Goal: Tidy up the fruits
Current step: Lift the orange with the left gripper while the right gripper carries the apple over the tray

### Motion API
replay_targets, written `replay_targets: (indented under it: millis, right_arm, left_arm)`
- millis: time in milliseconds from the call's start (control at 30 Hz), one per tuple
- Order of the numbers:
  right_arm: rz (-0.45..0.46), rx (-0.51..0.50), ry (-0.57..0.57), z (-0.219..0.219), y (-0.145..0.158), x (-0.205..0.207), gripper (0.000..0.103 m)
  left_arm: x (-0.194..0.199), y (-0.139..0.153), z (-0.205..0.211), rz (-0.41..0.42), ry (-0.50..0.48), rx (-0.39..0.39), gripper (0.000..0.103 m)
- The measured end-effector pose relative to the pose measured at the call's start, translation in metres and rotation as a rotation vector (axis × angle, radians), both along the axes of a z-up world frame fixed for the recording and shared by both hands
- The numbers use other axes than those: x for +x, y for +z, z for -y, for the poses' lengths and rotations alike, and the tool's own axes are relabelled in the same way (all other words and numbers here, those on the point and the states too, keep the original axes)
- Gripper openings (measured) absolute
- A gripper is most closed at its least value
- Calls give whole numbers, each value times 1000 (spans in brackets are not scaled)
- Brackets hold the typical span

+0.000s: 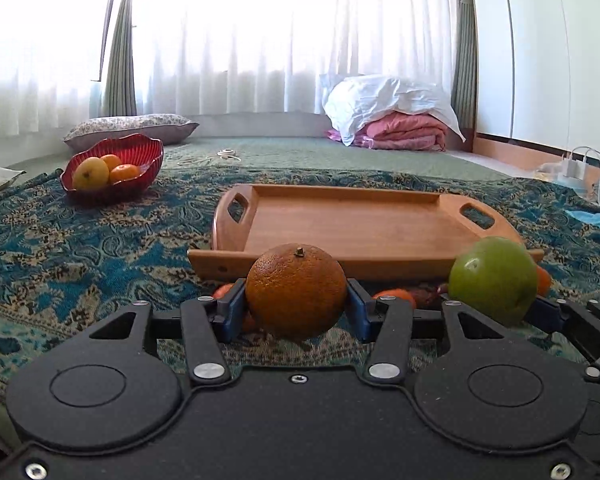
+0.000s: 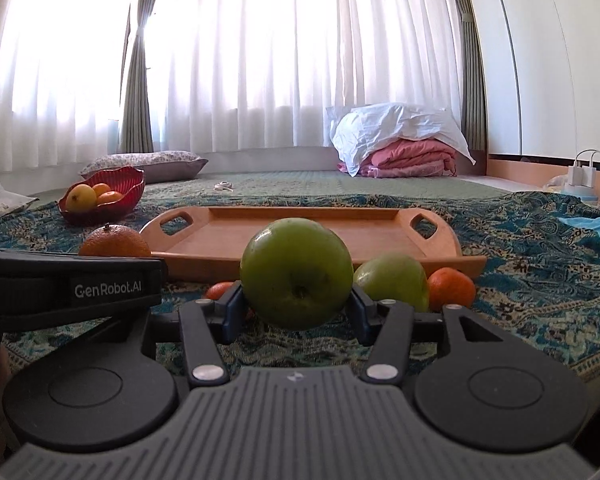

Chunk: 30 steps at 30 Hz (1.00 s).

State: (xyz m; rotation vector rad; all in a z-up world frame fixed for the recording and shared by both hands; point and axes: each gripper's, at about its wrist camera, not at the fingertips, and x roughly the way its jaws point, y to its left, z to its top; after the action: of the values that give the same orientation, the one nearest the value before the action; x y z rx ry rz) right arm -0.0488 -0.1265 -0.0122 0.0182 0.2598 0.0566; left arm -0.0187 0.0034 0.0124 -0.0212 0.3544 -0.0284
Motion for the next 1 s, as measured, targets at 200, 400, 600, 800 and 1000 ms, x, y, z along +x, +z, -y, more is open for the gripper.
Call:
replay_targets:
  millis: [200, 400, 600, 800, 1000]
  right_arm:
    - [25, -2, -31, 11, 21, 8, 56]
    - [3, 3, -54, 28, 36, 27, 56]
    - [-61, 12, -47, 50, 50, 60, 56]
    - [-120, 12, -23, 67, 62, 96, 56]
    - [-203, 32, -7, 78, 63, 131, 56]
  left_arm:
    - [12, 19, -1, 5, 17, 16, 49]
    - [31, 32, 1, -17, 4, 34, 49]
    - [65, 45, 0, -74, -18, 39, 49]
    - [103, 53, -1, -126, -33, 28, 48]
    - [142, 50, -2, -195, -39, 1, 48]
